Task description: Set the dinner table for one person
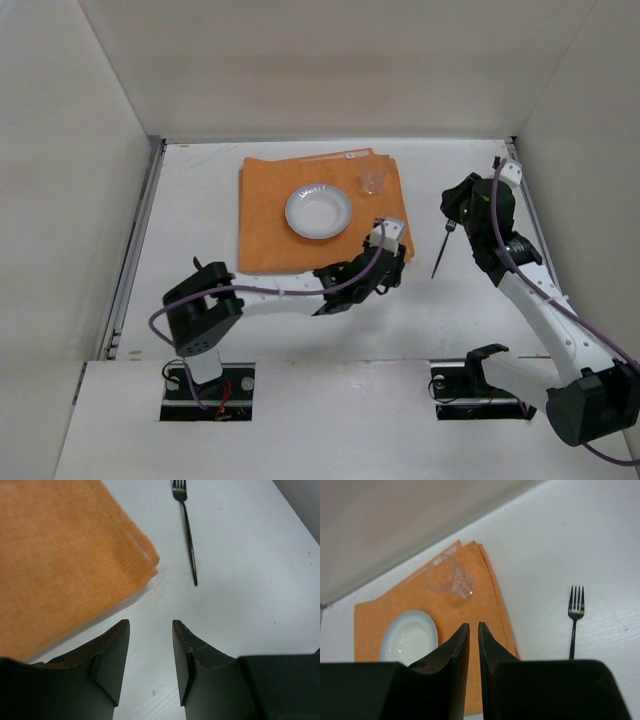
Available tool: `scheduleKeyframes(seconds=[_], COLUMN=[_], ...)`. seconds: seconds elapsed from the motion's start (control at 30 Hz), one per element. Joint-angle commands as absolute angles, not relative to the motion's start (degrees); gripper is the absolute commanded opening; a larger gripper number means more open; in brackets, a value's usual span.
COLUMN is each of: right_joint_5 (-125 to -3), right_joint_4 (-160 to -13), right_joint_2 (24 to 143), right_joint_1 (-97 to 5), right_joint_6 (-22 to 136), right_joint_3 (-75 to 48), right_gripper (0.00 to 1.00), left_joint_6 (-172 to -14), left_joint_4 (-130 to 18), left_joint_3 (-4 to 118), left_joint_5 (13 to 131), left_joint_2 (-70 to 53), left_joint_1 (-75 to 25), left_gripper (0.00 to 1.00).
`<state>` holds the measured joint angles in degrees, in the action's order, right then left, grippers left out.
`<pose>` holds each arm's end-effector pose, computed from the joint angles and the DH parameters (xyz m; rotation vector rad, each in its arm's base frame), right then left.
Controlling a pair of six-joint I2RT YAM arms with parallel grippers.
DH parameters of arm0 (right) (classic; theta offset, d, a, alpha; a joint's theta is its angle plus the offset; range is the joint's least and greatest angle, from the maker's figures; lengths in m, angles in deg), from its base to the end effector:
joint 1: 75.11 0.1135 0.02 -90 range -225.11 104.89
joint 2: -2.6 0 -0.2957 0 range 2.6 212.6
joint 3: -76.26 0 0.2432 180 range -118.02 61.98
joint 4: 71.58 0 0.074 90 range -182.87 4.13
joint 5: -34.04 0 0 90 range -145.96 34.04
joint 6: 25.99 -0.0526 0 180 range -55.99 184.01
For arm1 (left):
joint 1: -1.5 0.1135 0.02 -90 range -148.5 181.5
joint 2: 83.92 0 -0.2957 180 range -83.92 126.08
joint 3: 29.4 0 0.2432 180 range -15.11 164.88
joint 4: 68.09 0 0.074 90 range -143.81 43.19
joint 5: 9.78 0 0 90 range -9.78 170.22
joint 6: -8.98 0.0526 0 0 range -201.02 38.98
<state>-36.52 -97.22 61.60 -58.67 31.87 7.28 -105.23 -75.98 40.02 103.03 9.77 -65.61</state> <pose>0.2219 0.0472 0.3757 0.4833 1.7728 0.2838 0.1659 -0.3405 0.2741 0.4230 1.8522 -0.7406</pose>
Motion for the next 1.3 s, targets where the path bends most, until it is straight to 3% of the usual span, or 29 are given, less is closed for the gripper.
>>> scheduleKeyframes(seconds=[0.0,0.13,0.47,0.93,1.27], right_joint_5=[-42.6,-46.7,-57.5,-60.0,-61.0], right_joint_4=[-90.4,-87.8,-88.1,-86.7,-85.5], right_joint_2=[60.3,56.7,54.6,52.3,51.1], right_joint_1=[-61.7,-65.4,-76.0,-75.2,-74.6], right_joint_6=[26.6,23.8,19.7,19.5,19.0], right_joint_3=[11.3,15.0,13.1,14.6,15.7], right_gripper=[0.22,0.28,0.29,0.31,0.31], left_joint_6=[-100.1,-98.2,-96.9,-94.6,-93.2], left_joint_4=[-73.7,-71.5,-69.5,-63.9,-63.7], left_joint_3=[51.1,62.6,81.7,99.5,103.3], left_joint_5=[106.1,106.4,107.6,108.5,109.8], left_joint_2=[17.4,28.5,45.7,59.9,64.6], left_joint_1=[-66.2,-66.7,-67.7,-66.4,-65.2], left_gripper=[0.37,0.37,0.38,0.39,0.35])
